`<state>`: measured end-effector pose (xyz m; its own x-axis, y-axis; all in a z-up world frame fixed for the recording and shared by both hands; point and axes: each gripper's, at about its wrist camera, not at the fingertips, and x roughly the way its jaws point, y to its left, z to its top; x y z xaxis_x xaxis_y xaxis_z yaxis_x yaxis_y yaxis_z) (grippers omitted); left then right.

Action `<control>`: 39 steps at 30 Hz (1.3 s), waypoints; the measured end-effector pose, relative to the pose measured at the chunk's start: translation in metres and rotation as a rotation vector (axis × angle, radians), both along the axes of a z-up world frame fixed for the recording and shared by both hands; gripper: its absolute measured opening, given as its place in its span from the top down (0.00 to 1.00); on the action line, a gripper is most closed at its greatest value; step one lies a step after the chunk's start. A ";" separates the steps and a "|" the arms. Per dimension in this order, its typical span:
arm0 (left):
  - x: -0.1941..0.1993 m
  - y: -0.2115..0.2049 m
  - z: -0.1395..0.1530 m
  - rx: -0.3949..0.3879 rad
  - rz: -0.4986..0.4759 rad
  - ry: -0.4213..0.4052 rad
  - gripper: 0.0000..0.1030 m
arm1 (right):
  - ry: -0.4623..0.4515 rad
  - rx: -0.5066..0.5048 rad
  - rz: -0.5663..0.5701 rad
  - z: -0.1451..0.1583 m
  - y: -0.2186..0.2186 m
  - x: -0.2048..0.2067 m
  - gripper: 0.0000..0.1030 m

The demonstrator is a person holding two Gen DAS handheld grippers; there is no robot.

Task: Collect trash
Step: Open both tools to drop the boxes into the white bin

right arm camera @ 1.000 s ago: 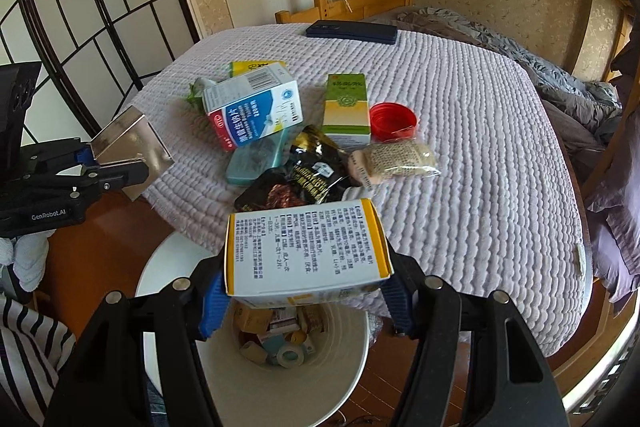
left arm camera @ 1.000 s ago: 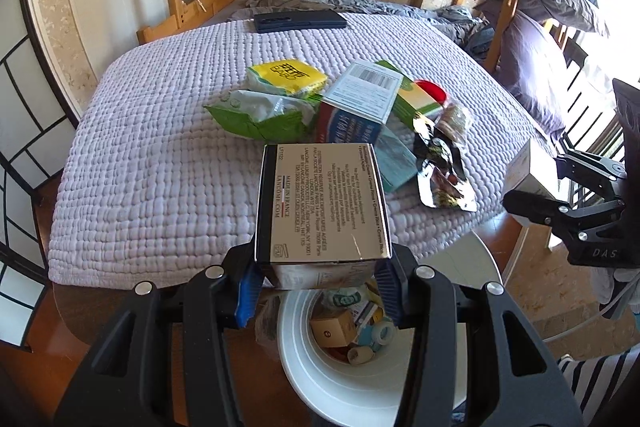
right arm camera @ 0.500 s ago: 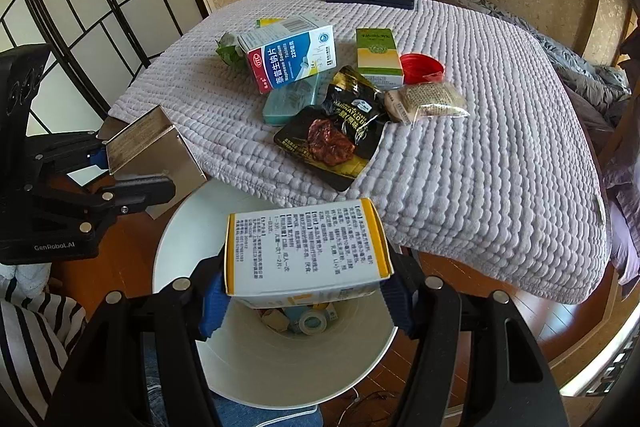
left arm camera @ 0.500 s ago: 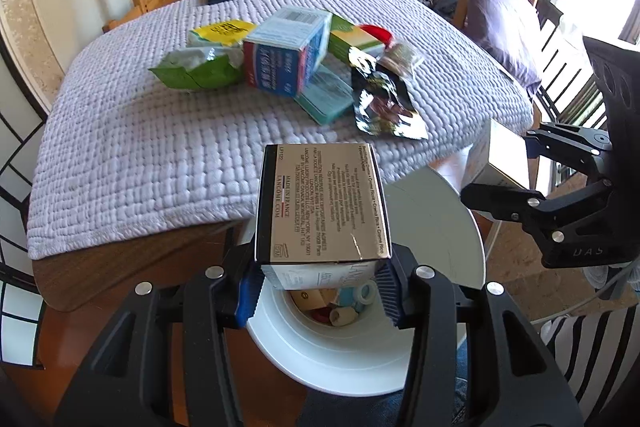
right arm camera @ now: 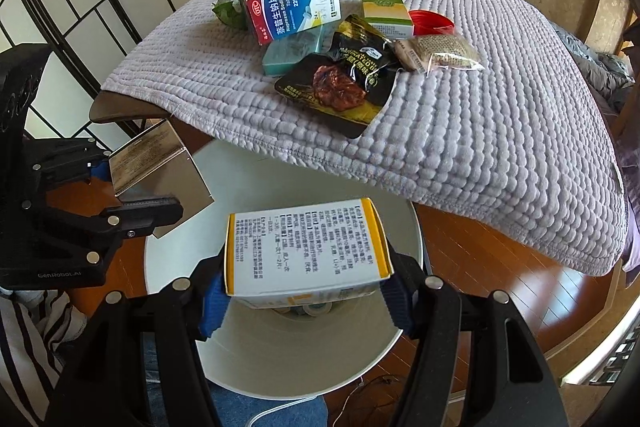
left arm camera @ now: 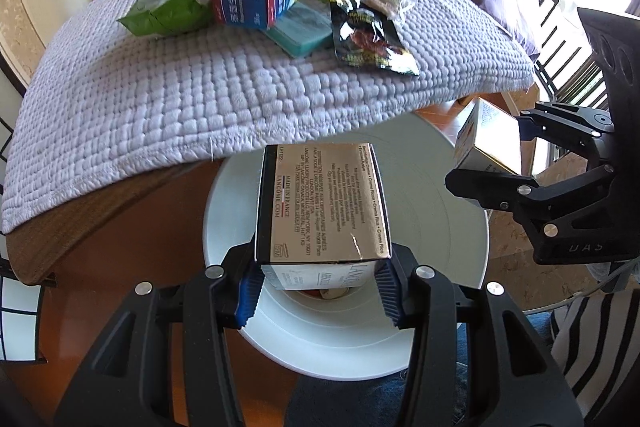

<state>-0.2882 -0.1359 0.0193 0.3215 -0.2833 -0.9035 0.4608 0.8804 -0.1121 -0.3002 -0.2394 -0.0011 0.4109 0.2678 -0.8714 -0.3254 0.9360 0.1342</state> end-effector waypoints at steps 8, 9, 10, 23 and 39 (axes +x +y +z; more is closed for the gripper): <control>0.003 0.001 -0.013 0.046 0.022 0.018 0.52 | 0.003 -0.035 -0.007 -0.015 0.008 0.003 0.39; 0.003 0.001 -0.014 0.049 0.023 0.018 0.52 | 0.004 -0.037 -0.007 -0.017 0.009 0.004 0.39; 0.003 0.001 -0.016 0.052 0.024 0.018 0.52 | 0.004 -0.039 -0.006 -0.019 0.011 0.005 0.39; -0.001 -0.019 -0.040 0.096 -0.004 0.015 0.52 | 0.005 -0.060 0.003 -0.037 0.035 0.006 0.39; -0.005 -0.026 -0.071 0.126 -0.017 0.032 0.51 | 0.024 -0.072 -0.018 -0.062 0.038 0.004 0.39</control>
<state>-0.2929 -0.1619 -0.0520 0.2879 -0.1721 -0.9421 0.4740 0.8804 -0.0160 -0.2964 -0.2009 -0.0635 0.3939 0.1972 -0.8978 -0.3058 0.9492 0.0743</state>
